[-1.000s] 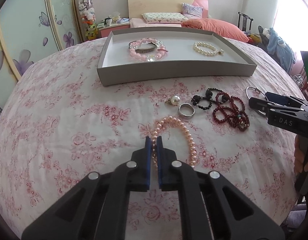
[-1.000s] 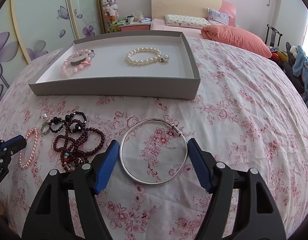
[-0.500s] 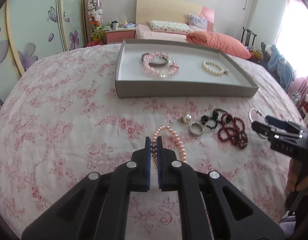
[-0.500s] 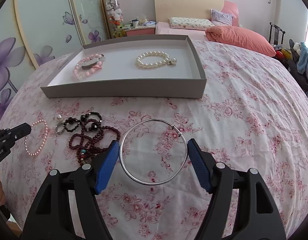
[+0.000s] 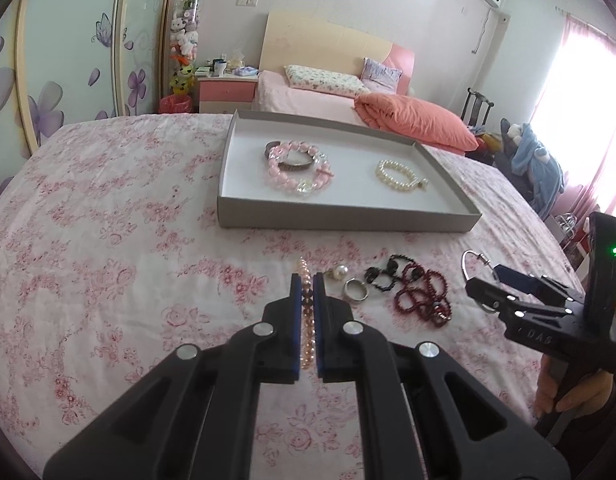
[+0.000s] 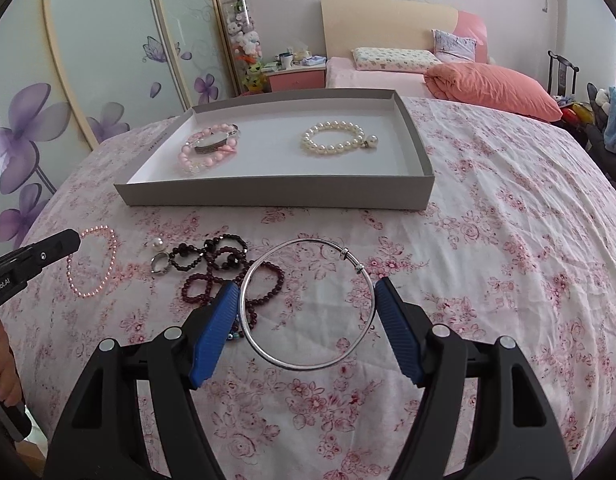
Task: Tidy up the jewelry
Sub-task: 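Lift the pink pearl bracelet with left tool while right tool lowers around the silver hoop bangle, then grasp and lift the silver hoop bangle with right tool while left tool carries the pink bracelet, then lower the bangle and pink pearl bracelet into the gray tray, opening both tools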
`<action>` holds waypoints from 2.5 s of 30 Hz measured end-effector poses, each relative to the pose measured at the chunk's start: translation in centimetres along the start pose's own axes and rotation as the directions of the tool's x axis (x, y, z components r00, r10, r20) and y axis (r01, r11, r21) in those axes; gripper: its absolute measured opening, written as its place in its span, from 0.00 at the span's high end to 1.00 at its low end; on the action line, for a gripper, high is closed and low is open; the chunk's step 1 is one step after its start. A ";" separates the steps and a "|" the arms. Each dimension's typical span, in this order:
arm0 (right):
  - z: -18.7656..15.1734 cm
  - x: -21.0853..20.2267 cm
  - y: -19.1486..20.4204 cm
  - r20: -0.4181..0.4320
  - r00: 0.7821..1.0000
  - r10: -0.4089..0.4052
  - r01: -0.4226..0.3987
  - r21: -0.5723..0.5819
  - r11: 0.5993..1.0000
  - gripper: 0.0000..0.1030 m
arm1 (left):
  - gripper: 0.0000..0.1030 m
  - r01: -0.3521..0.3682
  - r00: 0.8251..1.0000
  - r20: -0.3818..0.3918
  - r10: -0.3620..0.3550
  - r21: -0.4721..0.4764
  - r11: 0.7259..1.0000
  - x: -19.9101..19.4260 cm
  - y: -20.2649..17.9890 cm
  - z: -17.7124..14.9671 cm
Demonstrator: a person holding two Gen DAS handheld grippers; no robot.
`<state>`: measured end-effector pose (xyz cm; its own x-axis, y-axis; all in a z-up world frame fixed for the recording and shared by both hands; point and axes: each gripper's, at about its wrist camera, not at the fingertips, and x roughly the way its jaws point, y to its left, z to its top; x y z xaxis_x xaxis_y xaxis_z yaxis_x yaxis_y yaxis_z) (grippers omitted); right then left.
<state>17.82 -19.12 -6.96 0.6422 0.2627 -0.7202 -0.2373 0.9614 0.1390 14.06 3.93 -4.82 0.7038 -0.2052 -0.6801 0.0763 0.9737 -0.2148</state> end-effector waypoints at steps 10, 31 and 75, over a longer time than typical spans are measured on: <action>0.5 -1.0 0.8 0.034 0.999 0.017 -0.017 -0.012 1.000 0.32 | 0.94 0.019 0.999 0.034 -0.019 0.000 1.000 -0.8 -0.5 0.6; 6.5 -4.7 1.9 0.276 0.961 -0.018 0.036 -0.060 0.998 0.32 | 0.94 -0.005 0.983 0.182 -0.001 0.030 1.000 -2.0 -2.6 7.5; 12.1 9.4 0.5 0.089 0.990 -0.111 0.117 -0.072 0.991 0.31 | 0.88 -0.030 0.997 0.064 0.031 -0.022 0.999 12.8 -1.1 14.9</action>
<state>32.54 -15.20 -5.49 0.7266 0.1608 -0.6680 -0.2122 0.9772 0.0044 33.50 1.76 -2.79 0.7497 -0.1682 -0.6401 0.0399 0.9769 -0.2101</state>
